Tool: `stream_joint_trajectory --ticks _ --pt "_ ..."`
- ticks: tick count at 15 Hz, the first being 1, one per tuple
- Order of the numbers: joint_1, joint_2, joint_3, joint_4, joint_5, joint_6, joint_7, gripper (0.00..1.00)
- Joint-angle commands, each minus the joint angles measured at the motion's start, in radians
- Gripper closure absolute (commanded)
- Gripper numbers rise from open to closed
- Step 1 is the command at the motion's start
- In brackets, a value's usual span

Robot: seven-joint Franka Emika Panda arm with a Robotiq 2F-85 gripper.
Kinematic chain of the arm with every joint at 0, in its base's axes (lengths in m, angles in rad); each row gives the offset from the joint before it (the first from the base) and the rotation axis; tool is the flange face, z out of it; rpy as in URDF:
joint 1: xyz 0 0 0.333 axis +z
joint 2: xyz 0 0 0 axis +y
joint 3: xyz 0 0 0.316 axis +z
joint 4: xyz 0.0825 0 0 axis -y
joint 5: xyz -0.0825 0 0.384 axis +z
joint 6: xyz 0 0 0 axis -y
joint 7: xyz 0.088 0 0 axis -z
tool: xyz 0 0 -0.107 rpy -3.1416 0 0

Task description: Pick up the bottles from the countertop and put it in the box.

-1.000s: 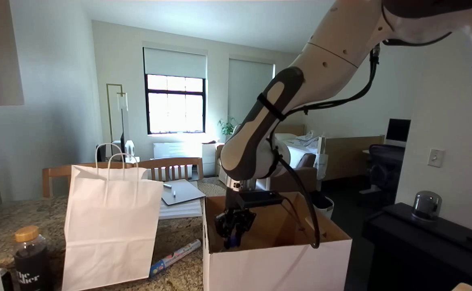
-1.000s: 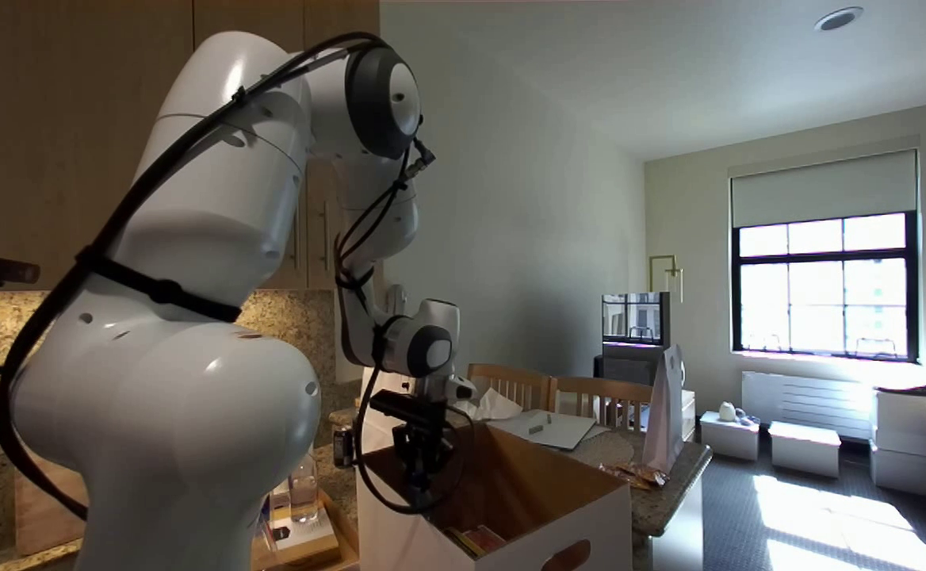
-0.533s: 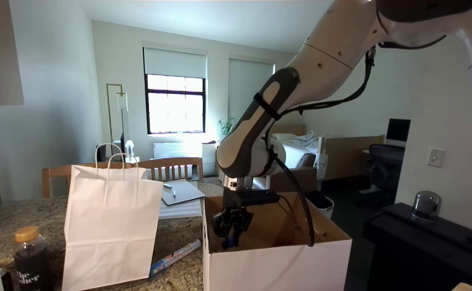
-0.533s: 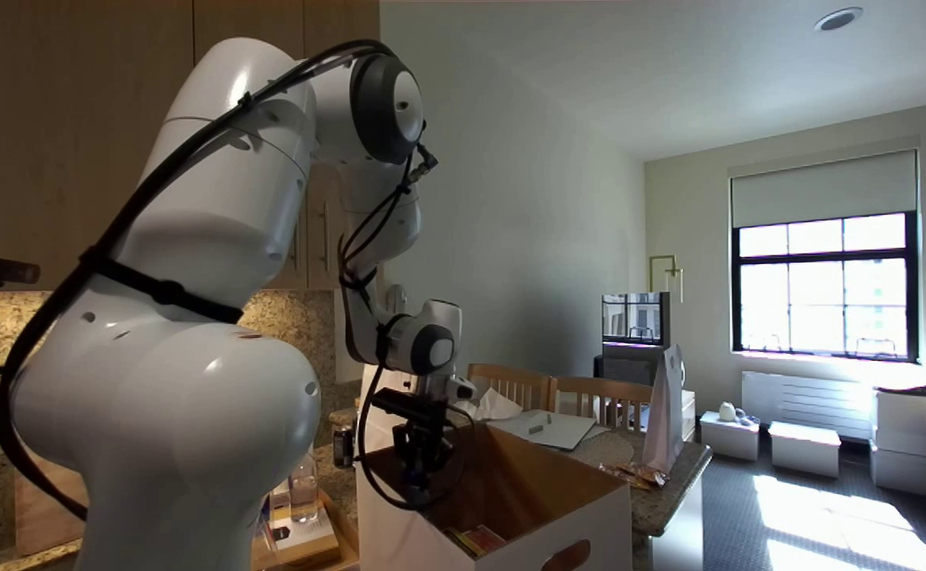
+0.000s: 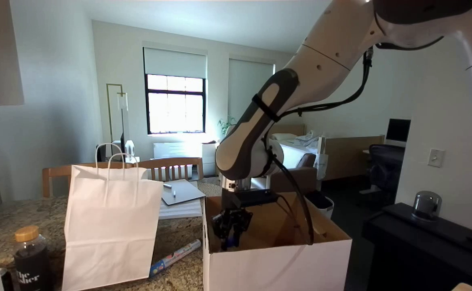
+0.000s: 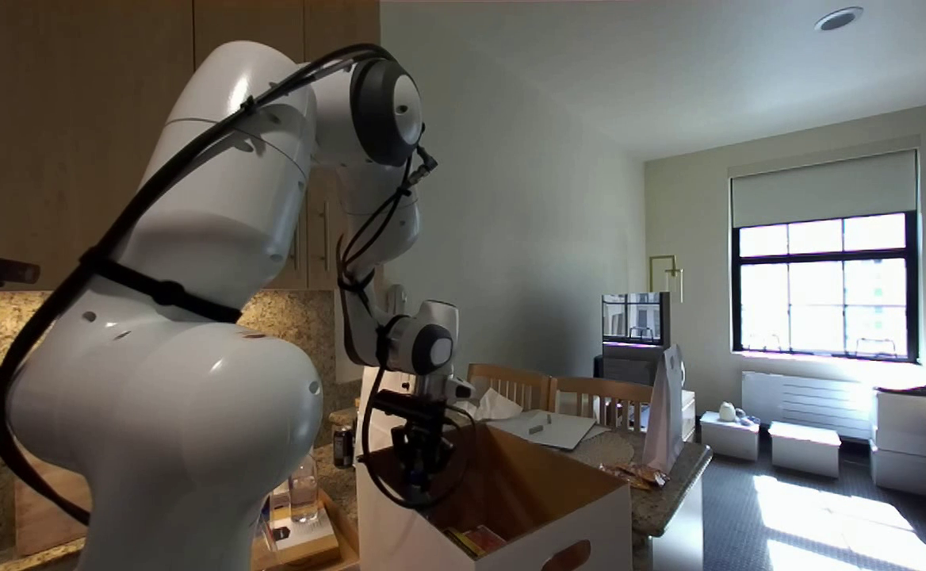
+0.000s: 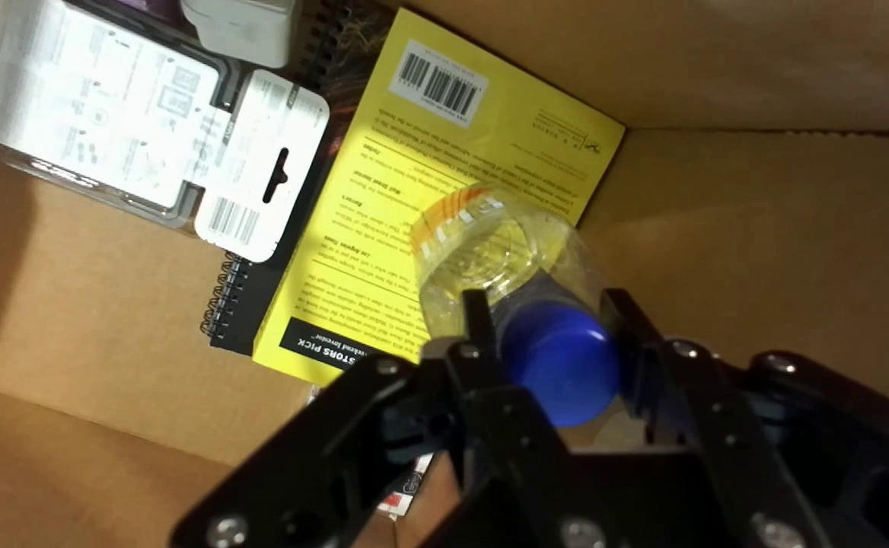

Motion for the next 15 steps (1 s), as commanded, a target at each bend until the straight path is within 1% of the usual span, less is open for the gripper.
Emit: stream_joint_trajectory --ticks 1,5,6,10,15 --pt "0.013 0.034 -0.018 0.001 -0.038 -0.01 0.026 0.27" --pt "0.015 0.059 -0.022 0.008 -0.041 -0.022 0.022 0.03" --pt "0.015 0.063 -0.023 0.009 -0.042 -0.024 0.021 0.01" --pt "0.014 0.066 -0.024 0.013 -0.042 -0.036 0.019 0.0" --pt "0.009 0.022 -0.027 -0.025 -0.033 -0.033 0.032 0.0"
